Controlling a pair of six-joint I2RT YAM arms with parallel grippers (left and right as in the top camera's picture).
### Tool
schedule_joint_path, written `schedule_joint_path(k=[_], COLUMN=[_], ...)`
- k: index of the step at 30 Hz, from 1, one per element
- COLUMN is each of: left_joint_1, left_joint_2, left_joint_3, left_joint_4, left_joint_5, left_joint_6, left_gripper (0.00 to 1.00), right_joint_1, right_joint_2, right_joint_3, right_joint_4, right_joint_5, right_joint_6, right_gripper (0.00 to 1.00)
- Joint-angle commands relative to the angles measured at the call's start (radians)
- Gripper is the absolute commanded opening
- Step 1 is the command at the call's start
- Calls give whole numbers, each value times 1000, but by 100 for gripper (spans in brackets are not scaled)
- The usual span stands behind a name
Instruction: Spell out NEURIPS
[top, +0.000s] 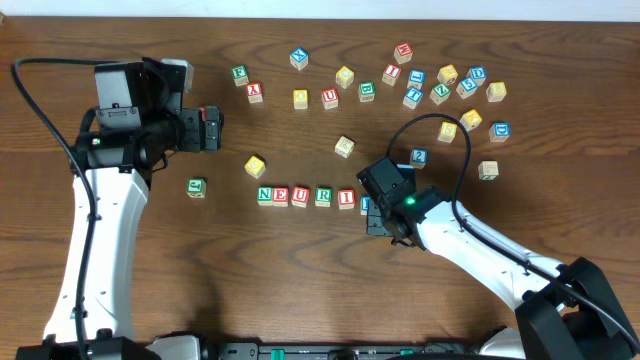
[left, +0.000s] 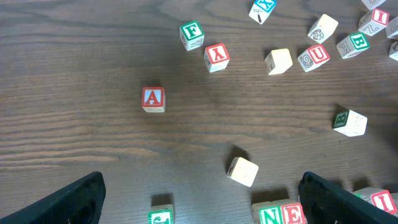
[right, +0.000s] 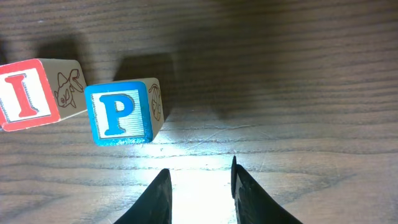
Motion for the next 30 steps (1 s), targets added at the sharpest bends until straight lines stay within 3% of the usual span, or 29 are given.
schedule_joint_path(k=[1,30], left_joint_1=[3,3], left_joint_2=[-4,-4], left_joint_3=[23,23], left_joint_4=[0,0], left_joint_5=[12,12], left_joint_6=[-2,-1], left_gripper=[97,98], right_joint_1=[17,72], right_joint_2=[-15,81], right_joint_3=[10,7], right_joint_4=[-4,58], right_joint_5=[-6,14], right_joint_6=[30,79], right_gripper=[27,27])
